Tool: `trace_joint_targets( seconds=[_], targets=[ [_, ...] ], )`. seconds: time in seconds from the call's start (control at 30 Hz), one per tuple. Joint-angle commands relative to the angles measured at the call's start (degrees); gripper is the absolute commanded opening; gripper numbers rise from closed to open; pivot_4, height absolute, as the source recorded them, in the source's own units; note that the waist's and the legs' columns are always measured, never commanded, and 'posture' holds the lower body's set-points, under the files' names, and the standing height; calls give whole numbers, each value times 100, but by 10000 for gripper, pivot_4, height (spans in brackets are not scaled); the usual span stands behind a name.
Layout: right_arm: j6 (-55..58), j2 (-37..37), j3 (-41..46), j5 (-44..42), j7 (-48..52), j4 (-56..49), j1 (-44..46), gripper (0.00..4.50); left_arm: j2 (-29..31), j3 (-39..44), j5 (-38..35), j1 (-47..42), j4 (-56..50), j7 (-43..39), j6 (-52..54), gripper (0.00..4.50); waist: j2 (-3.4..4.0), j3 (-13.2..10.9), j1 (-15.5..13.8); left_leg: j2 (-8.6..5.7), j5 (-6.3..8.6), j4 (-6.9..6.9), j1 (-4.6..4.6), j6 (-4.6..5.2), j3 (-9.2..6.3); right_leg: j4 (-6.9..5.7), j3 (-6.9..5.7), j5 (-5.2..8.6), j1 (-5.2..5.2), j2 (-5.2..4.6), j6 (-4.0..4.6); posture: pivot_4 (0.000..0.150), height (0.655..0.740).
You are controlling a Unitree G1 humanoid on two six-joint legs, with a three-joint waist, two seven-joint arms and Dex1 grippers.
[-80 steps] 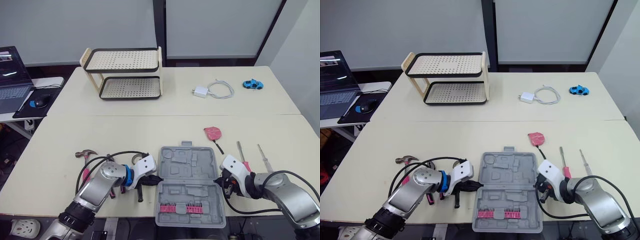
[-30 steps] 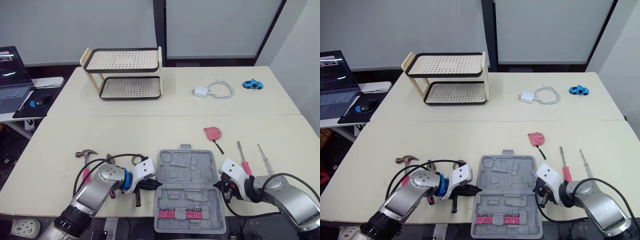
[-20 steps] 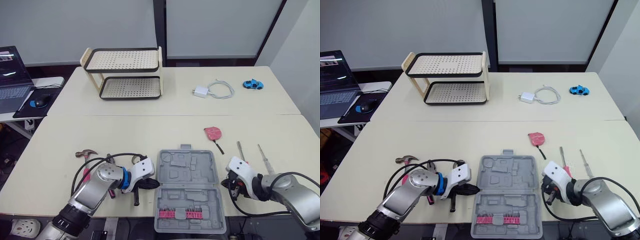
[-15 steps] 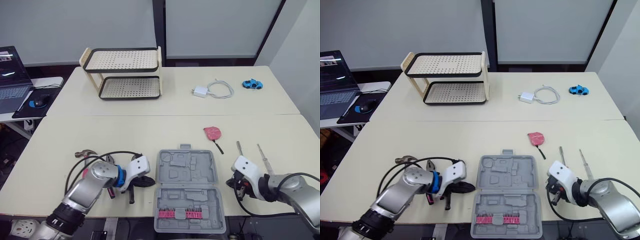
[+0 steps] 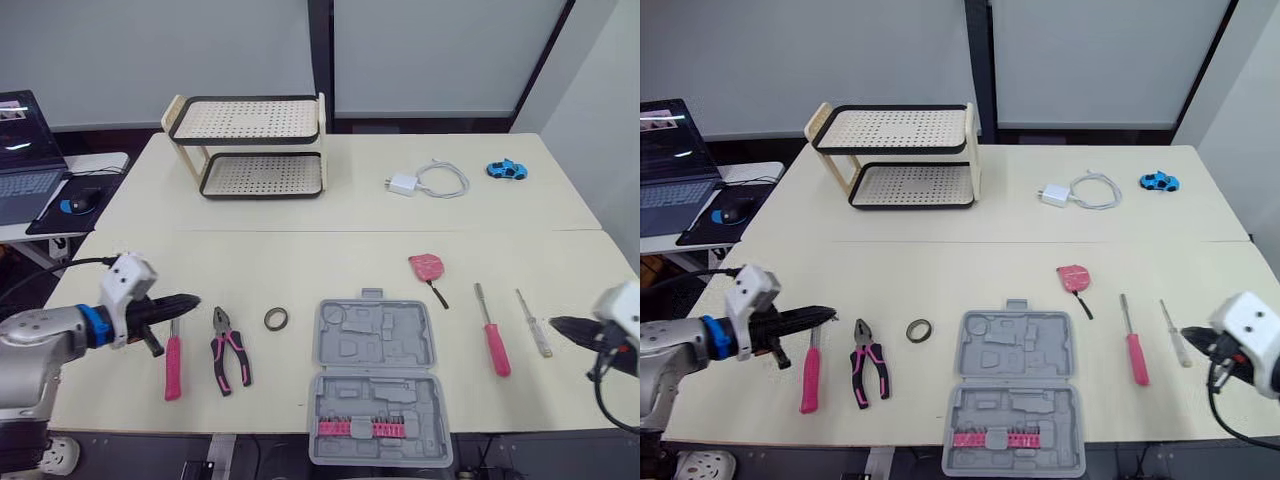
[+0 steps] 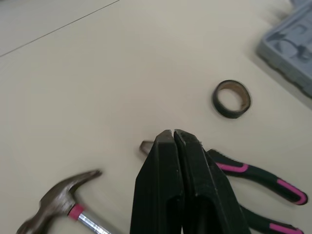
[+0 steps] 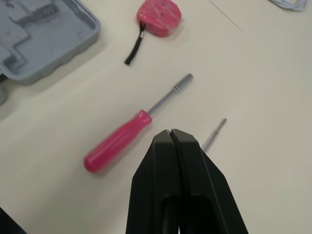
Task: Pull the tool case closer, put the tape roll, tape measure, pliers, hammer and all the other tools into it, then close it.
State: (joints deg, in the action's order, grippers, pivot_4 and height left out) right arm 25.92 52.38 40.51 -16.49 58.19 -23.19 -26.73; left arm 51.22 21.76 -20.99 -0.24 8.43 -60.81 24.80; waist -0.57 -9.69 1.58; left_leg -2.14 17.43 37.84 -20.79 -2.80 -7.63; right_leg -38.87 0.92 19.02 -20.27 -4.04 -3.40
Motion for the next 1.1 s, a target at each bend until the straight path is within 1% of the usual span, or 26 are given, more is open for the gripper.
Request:
trace_joint_targets(
  seconds=[0.03, 0.1, 0.23, 0.3, 0.37, 0.47, 0.57, 0.67, 0.73, 0.77, 0.83, 1.1],
  targets=[
    [-704, 12, 663, 167, 170, 733, -136, 379, 17, 739, -55, 259, 621, 398, -111, 238, -1, -1, 15, 0, 1, -1, 0, 1, 1, 1, 2, 0, -1, 0, 0, 1500, 7400],
    [-1016, 71, 727, 229, 239, 1175, -147, 379, -9, 964, -47, 450, 994, 532, -259, 238, -6, -3, 22, 0, 1, -2, 1, 1, 4, 1, 4, 0, -2, -1, 1, 1500, 7400],
    [-1577, 230, 652, 325, 507, 1783, -177, 379, 80, 1022, 36, 783, 1293, 553, -488, 238, -5, -4, 14, 12, 1, -1, 3, 1, 7, -1, 4, 0, 1, -4, 1, 1500, 7400],
    [-1796, 355, 609, 321, 752, 2018, -226, 0, 215, 1038, 19, 956, 1448, 342, -607, 4012, -4, -3, 14, 12, 1, -2, 4, 0, 9, -2, 4, 0, 1, -5, 1, 1500, 7400],
    [-1871, 462, 588, 256, 937, 2125, -198, 0, 372, 1000, 18, 1058, 1528, 89, -742, 9005, -7, -5, 14, 12, 1, -3, 2, 0, 7, -1, 2, 0, 1, -5, 1, 1500, 7400],
    [-1868, 654, 595, 114, 1428, 2111, -275, 6051, 637, 951, 37, 1235, 1634, -341, -946, 18526, -8, -6, 14, 13, 1, -3, 1, 0, 8, 0, 2, 1, 1, -5, 2, 1500, 7400],
    [-1803, 791, 590, 27, 1761, 2044, -338, 16742, 820, 901, 3, 1259, 1753, -629, -1011, 28384, -5, -7, 13, 13, 1, -4, 2, 0, 9, 0, 3, 1, 2, -7, 2, 1500, 7400],
    [-1815, 1076, 605, -18, 2132, 2169, -242, 26531, 1123, 805, 148, 1300, 1995, -1080, -1434, 37349, -2, -9, 14, 13, 1, -4, 1, 0, 11, 1, 3, 1, 1, -7, 2, 1500, 7400],
    [-1849, 1236, 582, 11, 2349, 2346, -199, 33607, 1247, 772, 221, 1241, 2184, -1227, -1615, 43727, -2, -9, 15, 13, 1, -5, 2, 0, 12, 2, 2, 1, 0, -6, 2, 1500, 7400],
    [-1886, 1309, 580, 26, 2473, 2423, -192, 37036, 1302, 766, 243, 1212, 2280, -1295, -1676, 45000, -2, -10, 16, 14, 1, -5, 2, 0, 12, 2, 2, 1, 0, -5, 2, 1500, 7400],
    [-1875, 1437, 559, 23, 2642, 2527, -126, 44589, 1384, 743, 286, 1130, 2451, -1397, -1789, 45000, 0, -11, 18, 13, 1, -6, 2, 0, 13, 2, 2, 1, 0, -5, 2, 1500, 7400],
    [-2057, 1733, 323, 92, 2889, 2978, 328, 44866, 1551, 569, 468, 713, 2837, -1664, -2241, 45000, 5, -15, 25, 14, 1, -6, 1, 1, 16, 0, -1, 1, -1, -4, 2, 1500, 7400]
  ],
)
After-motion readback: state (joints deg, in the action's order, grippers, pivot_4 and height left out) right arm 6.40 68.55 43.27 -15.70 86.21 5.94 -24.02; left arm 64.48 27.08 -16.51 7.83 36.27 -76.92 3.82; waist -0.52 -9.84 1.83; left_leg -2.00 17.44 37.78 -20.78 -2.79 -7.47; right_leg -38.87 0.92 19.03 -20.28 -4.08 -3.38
